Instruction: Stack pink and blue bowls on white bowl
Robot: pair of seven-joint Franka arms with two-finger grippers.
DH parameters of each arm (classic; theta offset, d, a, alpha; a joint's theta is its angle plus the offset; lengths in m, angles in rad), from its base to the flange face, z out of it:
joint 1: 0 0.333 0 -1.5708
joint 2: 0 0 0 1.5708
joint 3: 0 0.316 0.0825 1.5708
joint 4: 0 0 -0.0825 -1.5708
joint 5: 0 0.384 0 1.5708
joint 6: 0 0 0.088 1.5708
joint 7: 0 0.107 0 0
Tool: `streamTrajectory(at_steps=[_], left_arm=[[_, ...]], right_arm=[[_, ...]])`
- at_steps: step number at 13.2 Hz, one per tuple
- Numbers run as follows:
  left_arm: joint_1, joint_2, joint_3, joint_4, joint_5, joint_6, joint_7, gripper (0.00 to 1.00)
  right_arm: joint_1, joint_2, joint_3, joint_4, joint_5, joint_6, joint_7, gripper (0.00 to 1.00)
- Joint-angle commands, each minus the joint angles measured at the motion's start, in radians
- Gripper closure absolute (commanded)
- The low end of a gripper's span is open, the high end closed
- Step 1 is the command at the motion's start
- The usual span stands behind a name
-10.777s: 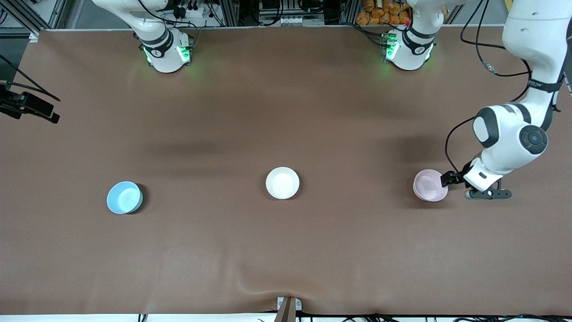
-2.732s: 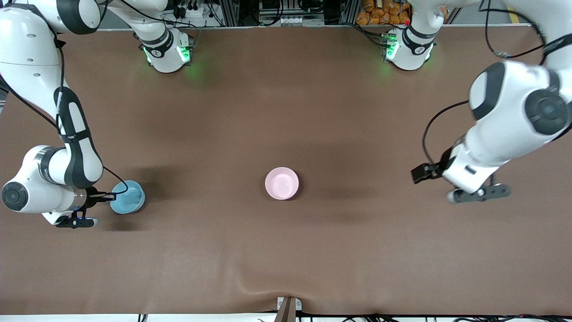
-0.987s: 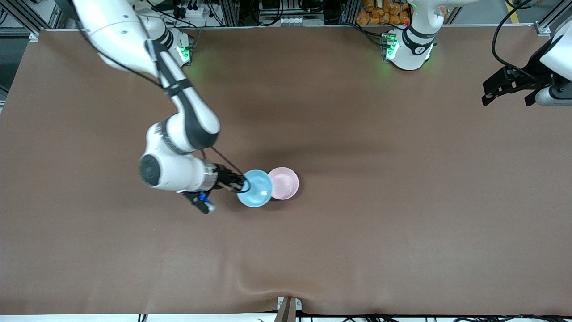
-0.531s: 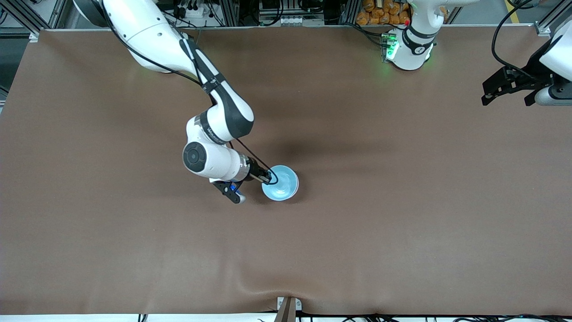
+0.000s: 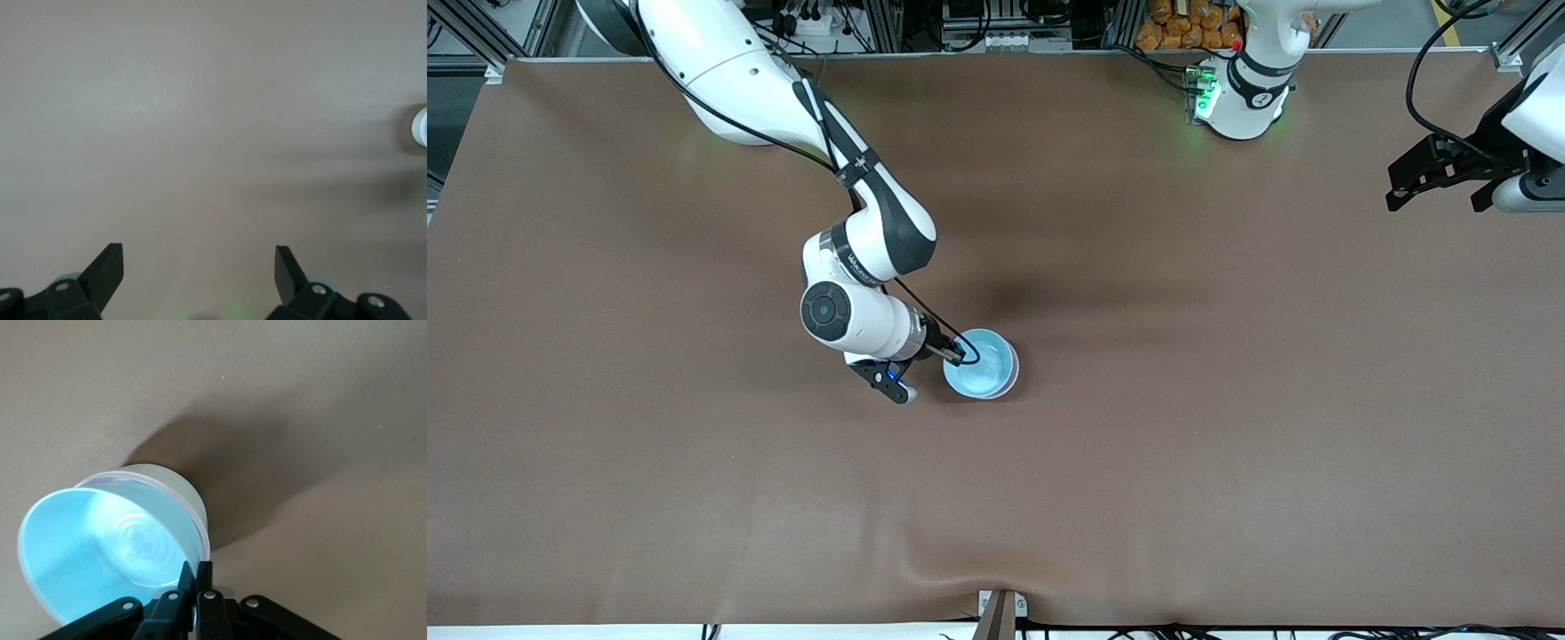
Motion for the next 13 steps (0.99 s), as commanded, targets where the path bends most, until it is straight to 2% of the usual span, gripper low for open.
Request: streamTrajectory(at_steps=[1, 4, 5, 8, 9, 11, 13], left_arm=[[0.001, 0.010, -0.004, 0.020, 0.004, -0.008, 0.000, 0.00], [0.004, 0.009, -0.001, 0.021, 0.003, -0.008, 0.005, 0.00], [0.004, 0.009, 0.001, 0.020, 0.003, -0.008, 0.011, 0.00], [0.004, 0.010, 0.001, 0.021, 0.001, -0.013, 0.012, 0.00], [0.004, 0.010, 0.001, 0.021, 0.001, -0.013, 0.014, 0.00], [0.004, 0.010, 0.001, 0.020, 0.001, -0.015, 0.014, 0.00], [0.004, 0.010, 0.001, 0.018, -0.002, -0.021, 0.011, 0.00]], right_arm=[[0.010, -0.007, -0.005, -0.009, -0.038, -0.004, 0.024, 0.00], [-0.008, -0.017, -0.007, -0.004, -0.041, -0.009, 0.044, 0.00], [-0.016, -0.031, -0.027, -0.006, -0.055, -0.012, 0.036, 0.00], [-0.080, -0.105, -0.051, -0.007, -0.121, -0.146, -0.083, 0.00], [-0.109, -0.138, -0.053, -0.021, -0.156, -0.167, -0.117, 0.00], [-0.155, -0.224, -0.056, -0.082, -0.286, -0.170, -0.157, 0.00], [-0.218, -0.312, -0.056, -0.169, -0.301, -0.174, -0.273, 0.00]])
